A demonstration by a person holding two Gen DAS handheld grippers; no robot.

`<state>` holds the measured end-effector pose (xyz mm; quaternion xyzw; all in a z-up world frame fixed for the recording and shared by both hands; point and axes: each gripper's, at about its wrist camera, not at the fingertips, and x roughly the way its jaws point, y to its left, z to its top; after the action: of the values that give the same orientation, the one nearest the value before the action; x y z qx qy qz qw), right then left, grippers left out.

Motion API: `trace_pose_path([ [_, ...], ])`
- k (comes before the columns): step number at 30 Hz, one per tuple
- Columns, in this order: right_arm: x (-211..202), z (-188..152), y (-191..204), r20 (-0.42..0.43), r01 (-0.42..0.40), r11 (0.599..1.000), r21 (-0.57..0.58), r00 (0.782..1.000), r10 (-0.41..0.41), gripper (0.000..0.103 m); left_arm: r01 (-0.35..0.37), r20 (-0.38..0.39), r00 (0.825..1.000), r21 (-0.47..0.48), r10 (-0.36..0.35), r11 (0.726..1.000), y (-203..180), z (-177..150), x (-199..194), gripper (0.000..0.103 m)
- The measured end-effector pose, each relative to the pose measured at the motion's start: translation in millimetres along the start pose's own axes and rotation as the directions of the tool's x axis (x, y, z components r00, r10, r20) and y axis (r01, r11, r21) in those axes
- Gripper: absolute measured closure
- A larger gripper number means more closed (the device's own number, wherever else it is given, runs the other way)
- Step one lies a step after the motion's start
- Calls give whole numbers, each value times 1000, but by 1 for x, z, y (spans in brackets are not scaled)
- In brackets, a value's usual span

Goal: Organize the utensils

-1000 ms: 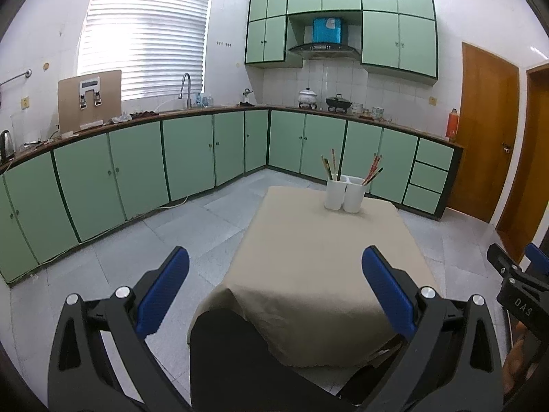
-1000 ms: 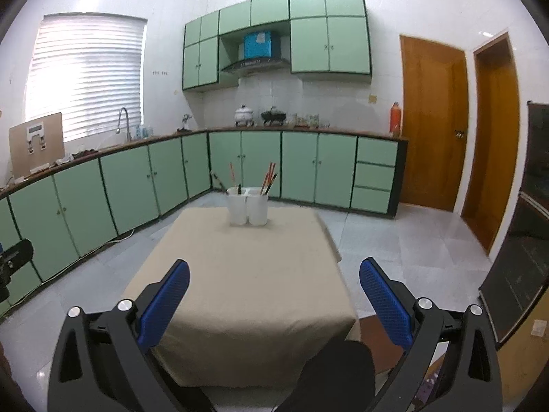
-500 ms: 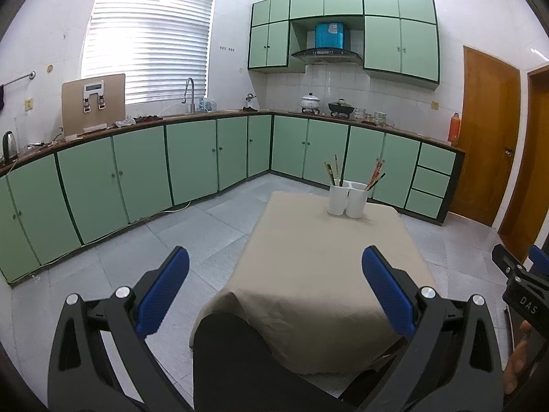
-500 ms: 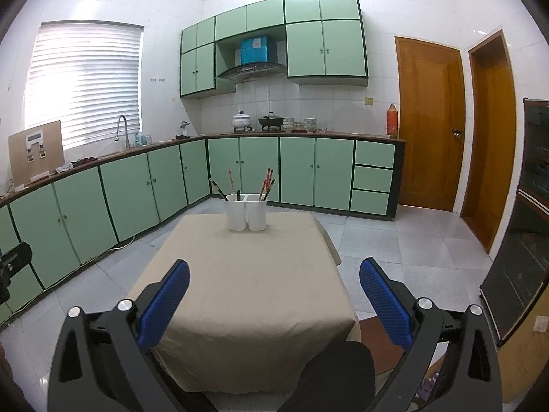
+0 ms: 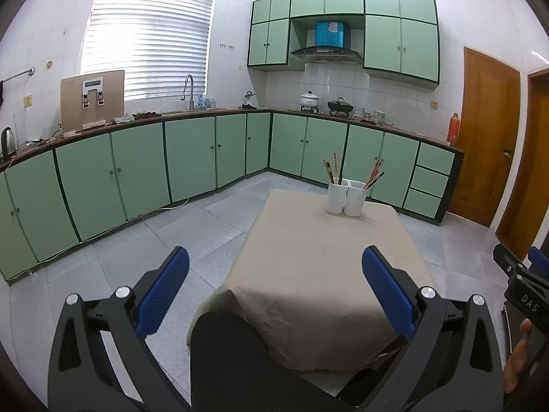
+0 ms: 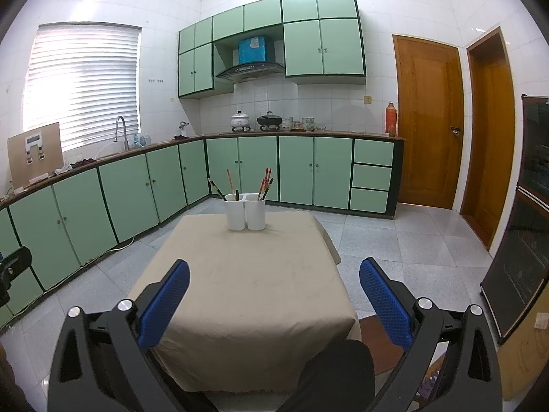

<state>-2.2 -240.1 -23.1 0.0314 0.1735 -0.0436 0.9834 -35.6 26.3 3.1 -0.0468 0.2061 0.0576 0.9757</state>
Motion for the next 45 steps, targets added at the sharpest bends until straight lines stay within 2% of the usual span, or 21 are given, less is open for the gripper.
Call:
trace_pose_path([
  [45,-4,-1,1,-5,2,1000,6,1000,-2,6,8,5,1000,1,-8,1000,-2,-1,-1,5],
])
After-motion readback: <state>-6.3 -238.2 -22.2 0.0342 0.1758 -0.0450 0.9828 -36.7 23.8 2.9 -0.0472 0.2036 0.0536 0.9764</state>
